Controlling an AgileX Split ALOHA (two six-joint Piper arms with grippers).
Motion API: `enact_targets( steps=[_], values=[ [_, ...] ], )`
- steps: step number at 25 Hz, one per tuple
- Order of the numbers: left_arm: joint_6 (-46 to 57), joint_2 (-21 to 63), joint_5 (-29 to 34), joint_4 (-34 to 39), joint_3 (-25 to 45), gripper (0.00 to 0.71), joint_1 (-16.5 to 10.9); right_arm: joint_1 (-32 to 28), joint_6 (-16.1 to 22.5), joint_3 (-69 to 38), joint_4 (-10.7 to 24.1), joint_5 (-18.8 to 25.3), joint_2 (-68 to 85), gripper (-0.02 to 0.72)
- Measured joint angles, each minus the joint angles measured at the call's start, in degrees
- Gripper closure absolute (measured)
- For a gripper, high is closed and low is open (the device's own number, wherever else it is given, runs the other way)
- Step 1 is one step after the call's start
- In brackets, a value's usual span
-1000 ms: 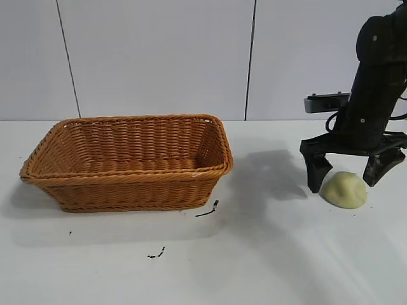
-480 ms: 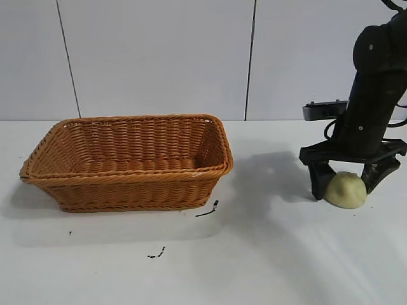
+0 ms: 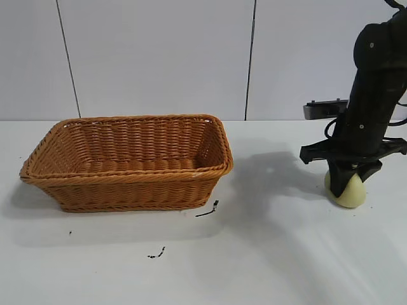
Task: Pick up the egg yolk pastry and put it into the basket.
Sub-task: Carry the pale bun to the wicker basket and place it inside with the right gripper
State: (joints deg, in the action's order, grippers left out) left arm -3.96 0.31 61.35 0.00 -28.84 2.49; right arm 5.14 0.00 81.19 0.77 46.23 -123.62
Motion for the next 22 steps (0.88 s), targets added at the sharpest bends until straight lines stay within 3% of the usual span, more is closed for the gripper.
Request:
enact_targets(
  steps=[4, 15, 22],
  values=[
    [0.0, 0.0, 0.0, 0.0, 0.0, 0.014, 0.0, 0.0, 0.0, 3.5, 0.0, 4.1, 1.1, 0.581],
    [0.0, 0.0, 0.0, 0.0, 0.0, 0.014, 0.0, 0.0, 0.0, 26.7, -0.3, 21.7, 5.9, 0.587],
    [0.0, 0.0, 0.0, 0.0, 0.0, 0.014, 0.0, 4.6, 0.6, 33.0, 0.2, 23.1, 5.9, 0.588]
  ],
)
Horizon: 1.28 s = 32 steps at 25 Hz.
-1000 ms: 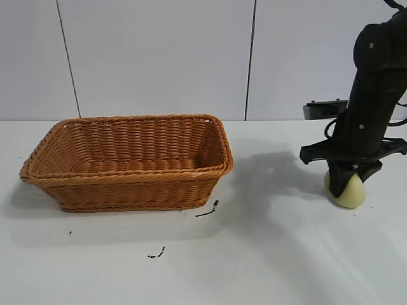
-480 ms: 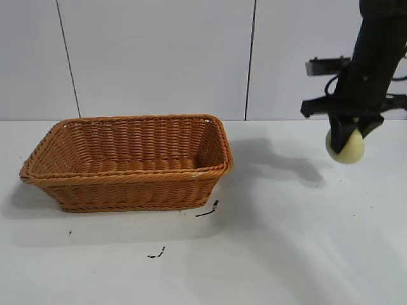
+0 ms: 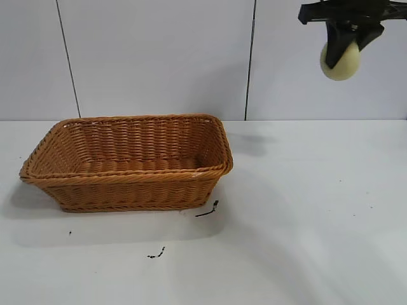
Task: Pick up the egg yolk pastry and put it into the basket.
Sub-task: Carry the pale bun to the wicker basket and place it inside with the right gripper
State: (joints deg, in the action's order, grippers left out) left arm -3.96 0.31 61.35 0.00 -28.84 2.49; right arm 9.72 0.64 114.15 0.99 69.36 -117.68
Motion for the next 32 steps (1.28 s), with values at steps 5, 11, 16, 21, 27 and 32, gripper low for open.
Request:
enact_targets(
  steps=[5, 11, 16, 21, 27, 32],
  values=[
    [0.0, 0.0, 0.0, 0.0, 0.0, 0.014, 0.0, 8.1, 0.7, 0.2, 0.0, -0.2, -0.3, 0.588],
    [0.0, 0.0, 0.0, 0.0, 0.0, 0.014, 0.0, 19.1, 0.9, 0.2, -0.1, -4.8, -2.4, 0.588],
    [0.0, 0.0, 0.0, 0.0, 0.0, 0.014, 0.0, 26.4, 0.9, 0.2, -0.1, -10.8, -6.0, 0.588],
    [0.0, 0.0, 0.0, 0.0, 0.0, 0.014, 0.0, 28.6, 1.4, 0.2, -0.2, -18.8, -11.5, 0.588],
    [0.0, 0.0, 0.0, 0.0, 0.0, 0.014, 0.0, 28.5, 2.2, 0.2, -0.1, -23.9, -17.8, 0.588],
    [0.0, 0.0, 0.0, 0.0, 0.0, 0.014, 0.0, 28.5, 2.2, 0.2, -0.2, -25.7, -19.4, 0.587]
  ],
)
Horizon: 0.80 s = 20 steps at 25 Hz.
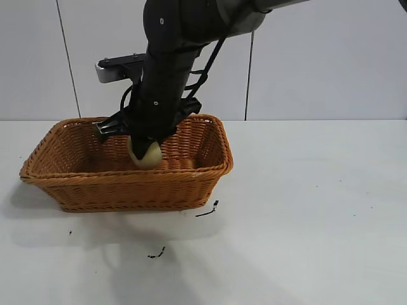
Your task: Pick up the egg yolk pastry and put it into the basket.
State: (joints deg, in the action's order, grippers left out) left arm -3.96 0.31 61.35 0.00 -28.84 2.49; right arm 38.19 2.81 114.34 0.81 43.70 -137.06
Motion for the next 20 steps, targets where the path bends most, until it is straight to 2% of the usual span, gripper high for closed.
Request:
enact_targets(
  steps=[2, 4, 6, 8, 9, 11, 14, 20],
  values=[
    [0.0, 0.0, 0.0, 0.0, 0.0, 0.014, 0.0, 0.0, 0.0, 0.0, 0.0, -0.3, 0.0, 0.552],
    [0.0, 0.0, 0.0, 0.0, 0.0, 0.014, 0.0, 0.0, 0.0, 0.0, 0.0, -0.4, 0.0, 0.463],
    [0.0, 0.0, 0.0, 0.0, 0.0, 0.014, 0.0, 0.0, 0.0, 0.0, 0.0, -0.4, 0.0, 0.318],
    [0.0, 0.0, 0.0, 0.0, 0.0, 0.014, 0.0, 0.0, 0.0, 0.0, 0.0, -0.7, 0.0, 0.14],
    [0.0, 0.0, 0.0, 0.0, 0.0, 0.014, 0.0, 0.0, 0.0, 0.0, 0.0, -0.7, 0.0, 0.087],
    [0.0, 0.0, 0.0, 0.0, 0.0, 0.014, 0.0, 0.0, 0.0, 0.0, 0.0, -0.7, 0.6, 0.039],
    [0.0, 0.0, 0.0, 0.0, 0.0, 0.014, 0.0, 0.0, 0.0, 1.4, 0.1, 0.4, 2.0, 0.018],
    [0.0, 0.0, 0.0, 0.0, 0.0, 0.014, 0.0, -0.3, 0.0, 11.8, 0.8, 12.3, 2.8, 0.01]
  ],
)
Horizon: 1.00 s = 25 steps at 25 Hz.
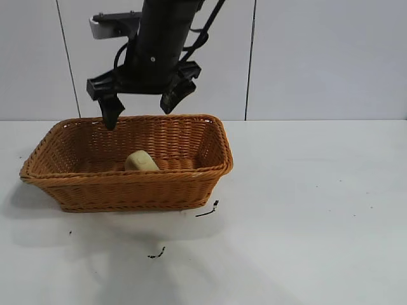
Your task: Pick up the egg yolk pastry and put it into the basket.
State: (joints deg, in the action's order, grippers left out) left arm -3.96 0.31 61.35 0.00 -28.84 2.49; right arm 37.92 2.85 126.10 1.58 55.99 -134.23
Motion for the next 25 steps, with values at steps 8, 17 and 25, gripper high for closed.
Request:
enact_targets(
  steps=[8, 17, 25],
  values=[
    [0.0, 0.0, 0.0, 0.0, 0.0, 0.014, 0.0, -7.3, -0.1, 6.1, 0.5, 3.5, 0.4, 0.01],
    [0.0, 0.0, 0.0, 0.0, 0.0, 0.014, 0.0, -22.8, -0.5, 6.2, 0.4, 8.0, 0.4, 0.01],
    [0.0, 0.0, 0.0, 0.0, 0.0, 0.014, 0.0, -31.5, -0.5, 6.2, -1.2, 10.7, 0.4, 0.01]
  ],
)
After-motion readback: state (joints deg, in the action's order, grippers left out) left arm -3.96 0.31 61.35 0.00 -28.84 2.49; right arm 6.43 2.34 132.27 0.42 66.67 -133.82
